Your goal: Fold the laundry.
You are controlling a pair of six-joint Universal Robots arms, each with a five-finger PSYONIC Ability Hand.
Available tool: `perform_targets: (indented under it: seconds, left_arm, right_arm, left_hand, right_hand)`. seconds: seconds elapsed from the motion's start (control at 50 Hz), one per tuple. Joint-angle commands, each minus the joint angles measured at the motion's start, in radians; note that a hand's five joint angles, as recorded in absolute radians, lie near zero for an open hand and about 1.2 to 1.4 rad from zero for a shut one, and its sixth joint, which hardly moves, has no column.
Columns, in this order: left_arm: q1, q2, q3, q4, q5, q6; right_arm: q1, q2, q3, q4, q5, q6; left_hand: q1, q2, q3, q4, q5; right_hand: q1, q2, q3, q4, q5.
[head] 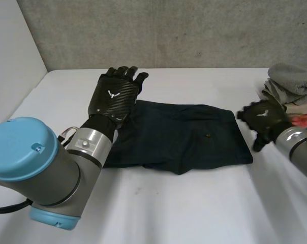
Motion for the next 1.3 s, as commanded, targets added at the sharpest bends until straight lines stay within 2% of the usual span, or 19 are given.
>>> perform_targets:
  seconds: [0.02,0.22,0.26,0.28,0.42,0.56,0.64,0.72,0.8,0.88,0.9,0.92,0.94,0.98,1.08,1.1,1.16,1.24,1.3]
  left_arm:
    - [0.001,0.016,-0.007,-0.008,0.013,-0.126]
    - [0.004,0.021,-0.012,-0.010,0.040,-0.172]
    - [0.004,0.022,-0.015,-0.010,0.042,-0.172]
    - [0.004,0.023,-0.016,-0.010,0.042,-0.172]
    - [0.007,0.039,-0.019,-0.010,0.042,-0.174]
    - [0.007,0.087,-0.029,-0.010,0.042,-0.174]
    - [0.008,0.099,-0.039,-0.010,0.042,-0.172]
    - [0.021,0.105,-0.042,-0.010,0.037,-0.169]
    - [0.062,0.116,-0.045,-0.010,0.036,-0.170]
    - [0.080,0.118,-0.029,-0.010,0.036,-0.171]
    - [0.084,0.118,-0.026,-0.010,0.036,-0.171]
    - [0.085,0.116,-0.019,-0.010,0.034,-0.171]
    - [0.087,0.116,-0.012,-0.010,0.034,-0.171]
    - [0.085,0.105,0.023,-0.025,0.031,-0.169]
    - [0.081,0.053,0.154,-0.126,-0.012,-0.167]
    - [0.079,0.036,0.181,-0.145,-0.019,-0.166]
    - [0.068,-0.033,0.295,-0.221,-0.038,-0.164]
    - [0.029,-0.117,0.421,-0.283,-0.038,-0.164]
    - [-0.025,-0.203,0.516,-0.312,-0.044,-0.164]
  right_arm:
    - [0.025,0.036,0.033,0.011,-0.105,0.139]
    - [0.022,0.145,0.021,-0.073,-0.085,0.134]
    - [0.022,0.160,0.019,-0.098,-0.068,0.133]
    - [0.019,0.162,0.021,-0.120,-0.036,0.133]
    - [-0.025,0.047,0.062,-0.205,0.149,0.056]
    - [-0.012,-0.032,0.067,-0.217,0.144,-0.157]
    - [0.096,-0.041,0.047,-0.242,0.096,-0.264]
    - [0.315,-0.025,0.036,-0.332,-0.064,-0.323]
    - [0.424,0.011,0.084,-0.397,-0.207,-0.353]
    - [0.476,0.096,0.088,-0.423,-0.261,-0.416]
    - [0.476,0.106,0.087,-0.421,-0.260,-0.432]
    - [0.476,0.116,0.087,-0.420,-0.257,-0.445]
    - [0.470,0.117,0.091,-0.423,-0.254,-0.465]
    - [0.473,0.113,0.098,-0.423,-0.240,-0.459]
    - [0.453,-0.033,0.134,-0.411,-0.194,-0.219]
    - [0.424,-0.104,0.150,-0.408,-0.188,-0.033]
    - [0.366,-0.183,0.154,-0.406,-0.183,0.317]
    - [0.262,-0.255,0.133,-0.386,-0.182,0.684]
    - [0.181,-0.297,0.111,-0.331,-0.183,0.763]
  left_hand:
    - [-0.030,-0.036,-0.044,-0.031,-0.048]
    - [-0.030,-0.036,-0.044,-0.031,-0.048]
    - [-0.030,-0.036,-0.044,-0.031,-0.048]
    - [-0.030,-0.036,-0.044,-0.031,-0.048]
    - [-0.030,-0.036,-0.044,-0.031,-0.048]
    - [-0.030,-0.036,-0.044,-0.031,-0.048]
    - [-0.030,-0.036,-0.044,-0.031,-0.048]
    - [-0.030,-0.036,-0.044,-0.031,-0.048]
    - [-0.030,-0.036,-0.044,-0.031,-0.048]
    - [-0.030,-0.036,-0.044,-0.031,-0.048]
    - [-0.030,-0.036,-0.044,-0.031,-0.048]
    - [-0.030,-0.036,-0.044,-0.031,-0.048]
    - [-0.027,-0.033,-0.041,-0.028,-0.044]
    - [-0.023,-0.030,-0.038,-0.025,-0.041]
    - [-0.021,-0.027,-0.035,-0.022,-0.038]
    - [-0.021,-0.027,-0.035,-0.022,-0.038]
    - [-0.021,-0.027,-0.035,-0.022,-0.038]
    - [-0.023,-0.030,-0.038,-0.025,-0.041]
    - [-0.018,-0.024,-0.032,-0.019,-0.035]
  right_hand:
    - [-0.032,-0.028,-0.031,-0.019,0.000]
    - [0.234,0.239,0.236,0.248,0.267]
    - [0.594,0.598,0.595,0.607,0.626]
    - [0.982,0.986,0.983,0.995,1.014]
    - [0.986,0.990,0.987,0.999,1.018]
    - [0.986,0.990,0.987,0.999,1.018]
    - [0.986,0.990,0.987,0.999,1.018]
    - [0.986,0.990,0.987,0.999,1.018]
    - [0.986,0.990,0.987,0.999,1.018]
    - [0.986,0.990,0.987,0.999,1.018]
    - [0.908,0.913,0.909,0.922,0.940]
    - [0.663,0.668,0.664,0.677,0.696]
    - [0.167,0.171,0.168,0.180,0.199]
    - [-0.201,-0.196,-0.200,-0.187,-0.169]
    - [-0.236,-0.232,-0.235,-0.223,-0.204]
    - [-0.236,-0.232,-0.235,-0.223,-0.204]
    - [-0.236,-0.232,-0.235,-0.223,-0.204]
    - [-0.236,-0.232,-0.235,-0.223,-0.204]
    - [-0.236,-0.232,-0.235,-0.223,-0.204]
